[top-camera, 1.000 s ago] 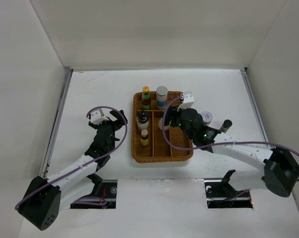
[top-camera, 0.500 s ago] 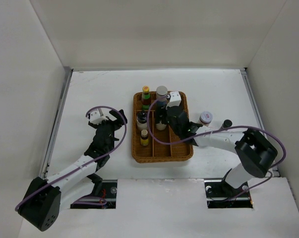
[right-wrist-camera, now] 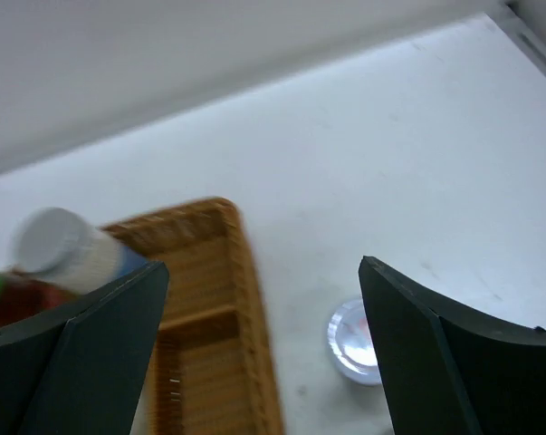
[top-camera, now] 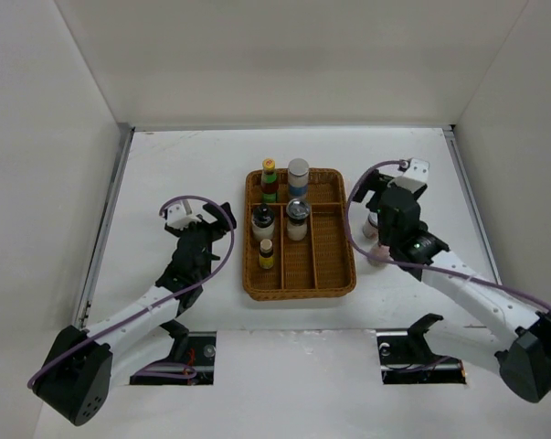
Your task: Organize the condiment bottles
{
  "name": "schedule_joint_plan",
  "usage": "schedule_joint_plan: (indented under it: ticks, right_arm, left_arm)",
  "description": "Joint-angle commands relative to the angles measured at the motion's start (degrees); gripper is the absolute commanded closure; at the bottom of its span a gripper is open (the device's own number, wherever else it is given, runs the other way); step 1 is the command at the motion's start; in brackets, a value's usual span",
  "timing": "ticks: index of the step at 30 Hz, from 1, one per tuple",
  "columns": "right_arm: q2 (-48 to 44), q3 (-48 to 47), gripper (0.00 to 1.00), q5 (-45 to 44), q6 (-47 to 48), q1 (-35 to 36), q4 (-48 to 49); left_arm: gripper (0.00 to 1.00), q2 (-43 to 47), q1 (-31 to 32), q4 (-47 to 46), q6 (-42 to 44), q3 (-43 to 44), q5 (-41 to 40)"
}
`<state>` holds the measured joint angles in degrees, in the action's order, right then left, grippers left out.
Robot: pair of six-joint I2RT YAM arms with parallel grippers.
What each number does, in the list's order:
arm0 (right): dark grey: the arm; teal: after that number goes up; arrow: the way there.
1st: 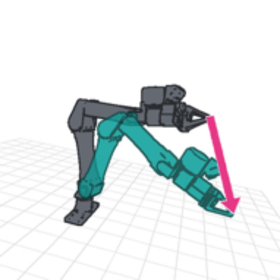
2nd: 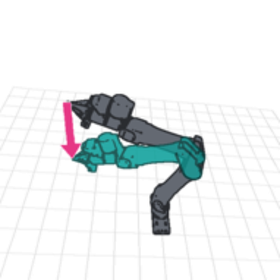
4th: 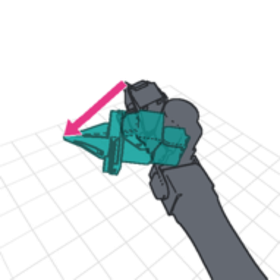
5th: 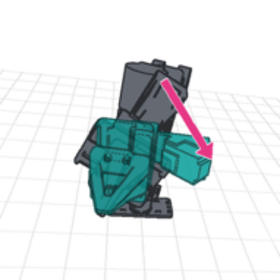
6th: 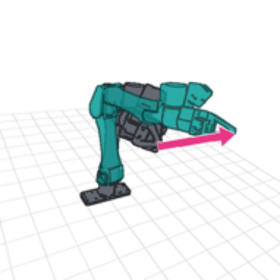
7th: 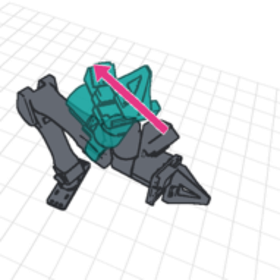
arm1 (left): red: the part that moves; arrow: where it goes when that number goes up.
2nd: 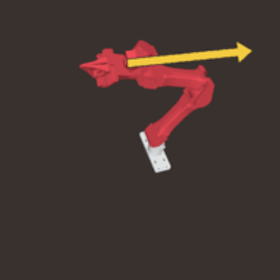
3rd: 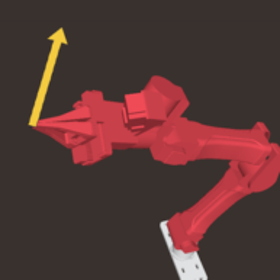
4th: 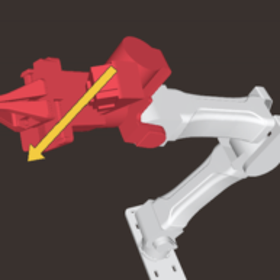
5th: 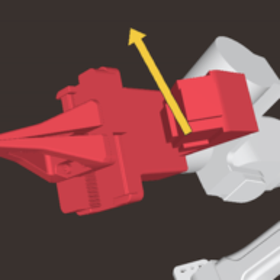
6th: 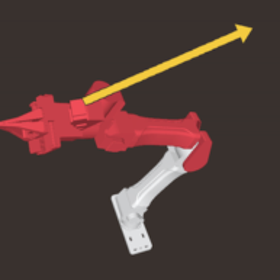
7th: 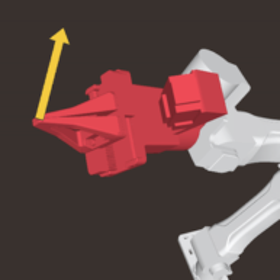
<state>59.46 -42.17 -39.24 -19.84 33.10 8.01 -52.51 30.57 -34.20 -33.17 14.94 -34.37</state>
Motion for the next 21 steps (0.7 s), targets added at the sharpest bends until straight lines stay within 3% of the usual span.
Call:
schedule_joint_plan:
  ticks: [1, 7, 15, 21]
  right_arm:
    - [4.60, -0.01, 0.07, -3.82, -2.67, -2.55, -13.28]
    - [12.33, -1.60, 0.07, -2.42, -2.84, -7.65, -13.02]
    - [17.35, -1.86, 0.09, 6.90, -3.54, -10.65, -8.80]
    - [20.25, -3.09, 0.20, 7.43, -4.42, -11.61, -9.59]
  left_arm:
    - [0.11, -0.40, 0.41, -3.42, -1.11, 0.00, 1.41]
    - [0.11, -0.23, 0.59, -3.33, -1.72, -0.17, 2.47]
    - [0.11, -1.45, 0.76, -3.42, -1.90, -0.09, 3.25]
    - [0.11, -2.16, 0.59, -3.51, -1.99, 0.09, 3.34]
